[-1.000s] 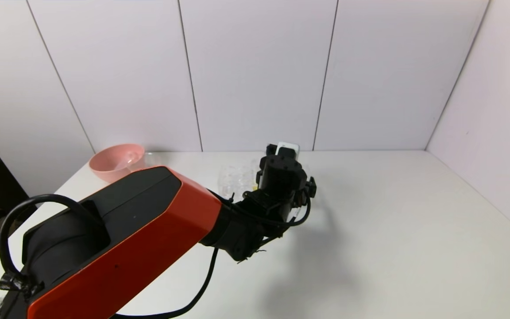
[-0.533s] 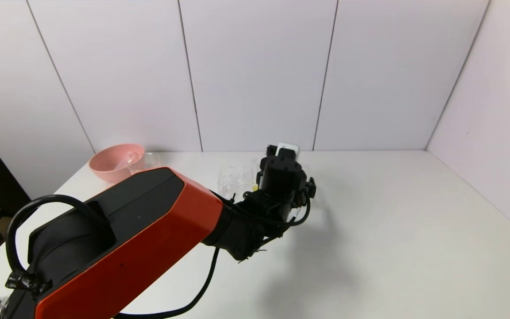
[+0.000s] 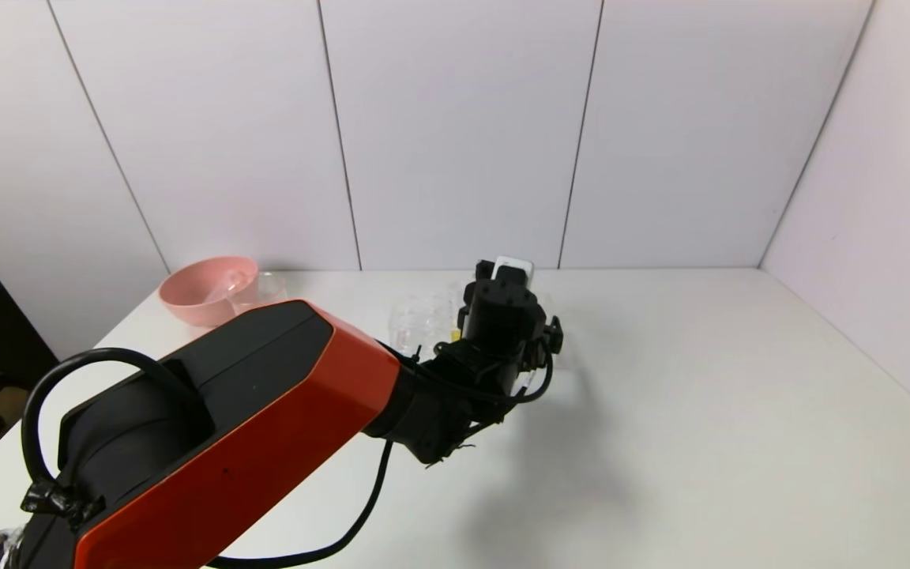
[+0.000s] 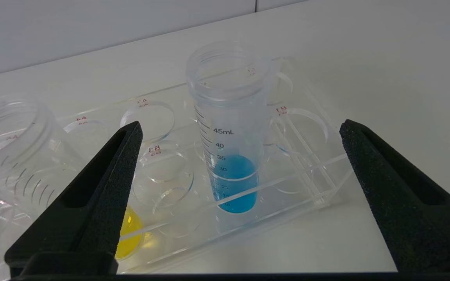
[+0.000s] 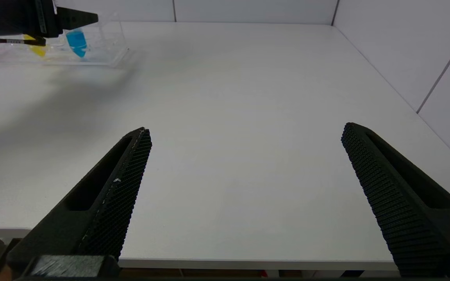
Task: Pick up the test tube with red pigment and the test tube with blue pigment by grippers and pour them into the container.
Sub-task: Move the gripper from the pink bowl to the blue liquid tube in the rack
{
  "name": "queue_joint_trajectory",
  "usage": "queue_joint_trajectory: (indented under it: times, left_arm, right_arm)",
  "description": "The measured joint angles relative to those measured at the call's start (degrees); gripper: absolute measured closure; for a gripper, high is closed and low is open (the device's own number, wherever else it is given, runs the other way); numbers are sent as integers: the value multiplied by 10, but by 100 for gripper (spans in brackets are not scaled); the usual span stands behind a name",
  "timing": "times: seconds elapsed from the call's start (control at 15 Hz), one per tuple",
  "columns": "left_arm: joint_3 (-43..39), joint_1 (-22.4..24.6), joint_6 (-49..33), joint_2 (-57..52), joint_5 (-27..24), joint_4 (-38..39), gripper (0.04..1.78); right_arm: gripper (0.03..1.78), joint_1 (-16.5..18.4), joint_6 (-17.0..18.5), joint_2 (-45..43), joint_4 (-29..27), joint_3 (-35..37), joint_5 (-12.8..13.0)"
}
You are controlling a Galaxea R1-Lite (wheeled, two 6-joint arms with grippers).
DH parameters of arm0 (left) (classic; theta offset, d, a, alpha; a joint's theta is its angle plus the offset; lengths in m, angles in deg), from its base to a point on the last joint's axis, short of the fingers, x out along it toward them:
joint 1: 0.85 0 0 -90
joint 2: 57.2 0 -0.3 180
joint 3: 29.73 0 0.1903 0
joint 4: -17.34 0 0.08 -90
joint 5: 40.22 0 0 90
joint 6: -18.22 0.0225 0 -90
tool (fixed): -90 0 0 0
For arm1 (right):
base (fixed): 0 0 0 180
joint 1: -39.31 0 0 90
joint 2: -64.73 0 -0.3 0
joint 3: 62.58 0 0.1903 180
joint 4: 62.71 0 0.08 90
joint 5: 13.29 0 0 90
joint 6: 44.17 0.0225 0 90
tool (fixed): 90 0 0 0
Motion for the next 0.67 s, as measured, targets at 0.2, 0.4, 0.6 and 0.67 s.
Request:
queue_joint_trajectory:
  times: [0.2, 0.4, 0.6, 0.67]
  left_arm:
    - [4, 2, 1, 2, -1, -8, 16]
    - [7, 4, 0, 3, -1, -10, 147]
    - [10, 8, 1, 3, -1, -12, 144]
    - [11, 9, 0, 3, -1, -12, 144]
  right_arm:
    - [4, 0, 0, 0, 0, 0, 0]
    - [4, 0, 0, 0, 0, 0, 0]
    - [4, 0, 0, 0, 0, 0, 0]
    - [4, 0, 0, 0, 0, 0, 0]
